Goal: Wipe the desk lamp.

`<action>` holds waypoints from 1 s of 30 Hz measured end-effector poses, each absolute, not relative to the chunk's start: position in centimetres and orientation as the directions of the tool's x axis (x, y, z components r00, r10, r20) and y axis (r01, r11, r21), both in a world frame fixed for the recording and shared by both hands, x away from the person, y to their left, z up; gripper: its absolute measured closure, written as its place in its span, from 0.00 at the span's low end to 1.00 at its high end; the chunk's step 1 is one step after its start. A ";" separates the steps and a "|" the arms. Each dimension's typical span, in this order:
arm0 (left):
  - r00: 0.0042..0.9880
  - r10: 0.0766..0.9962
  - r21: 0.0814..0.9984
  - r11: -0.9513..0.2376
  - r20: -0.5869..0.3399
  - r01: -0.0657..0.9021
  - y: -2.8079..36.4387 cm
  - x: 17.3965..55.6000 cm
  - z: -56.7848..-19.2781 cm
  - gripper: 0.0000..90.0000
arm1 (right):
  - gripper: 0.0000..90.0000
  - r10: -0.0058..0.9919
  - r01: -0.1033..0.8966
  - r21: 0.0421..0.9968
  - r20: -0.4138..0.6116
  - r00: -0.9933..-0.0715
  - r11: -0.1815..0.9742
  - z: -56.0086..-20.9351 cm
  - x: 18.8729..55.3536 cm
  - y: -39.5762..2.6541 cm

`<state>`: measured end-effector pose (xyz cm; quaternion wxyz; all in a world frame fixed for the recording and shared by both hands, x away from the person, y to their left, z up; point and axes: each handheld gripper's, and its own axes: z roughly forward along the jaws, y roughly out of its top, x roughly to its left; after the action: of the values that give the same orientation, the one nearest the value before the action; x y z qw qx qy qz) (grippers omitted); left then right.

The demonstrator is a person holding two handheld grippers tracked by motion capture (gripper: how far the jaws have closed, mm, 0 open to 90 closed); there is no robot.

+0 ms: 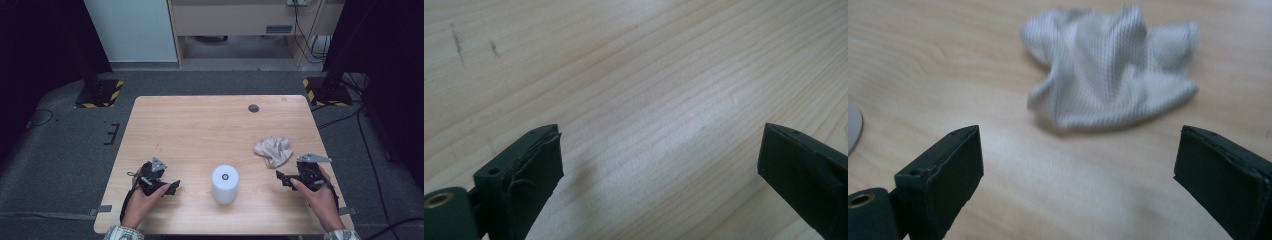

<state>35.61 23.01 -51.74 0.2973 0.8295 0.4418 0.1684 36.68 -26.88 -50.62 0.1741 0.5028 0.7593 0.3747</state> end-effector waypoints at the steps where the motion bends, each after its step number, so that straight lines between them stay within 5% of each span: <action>1: 0.549 0.836 0.639 -0.430 0.016 0.637 23.0 35.5 -51.8 0.04 | 0.06 0.895 0.638 0.739 0.111 -0.432 0.216 -51.0 36.2 -27.1; 11: 0.470 0.882 0.648 -0.375 0.029 0.663 25.1 36.4 -52.3 0.04 | 0.06 0.947 0.690 0.708 0.097 -0.305 0.150 -52.9 35.7 -29.9; 30: 0.446 0.895 0.666 -0.334 0.002 0.667 25.6 36.7 -53.4 0.00 | 0.01 0.926 0.659 0.704 0.004 -0.377 0.265 -53.9 35.3 -27.4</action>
<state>36.69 25.59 -53.36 0.3025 0.7946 0.4915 0.1884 35.33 -27.38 -53.91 0.2107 0.5169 0.7668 0.3169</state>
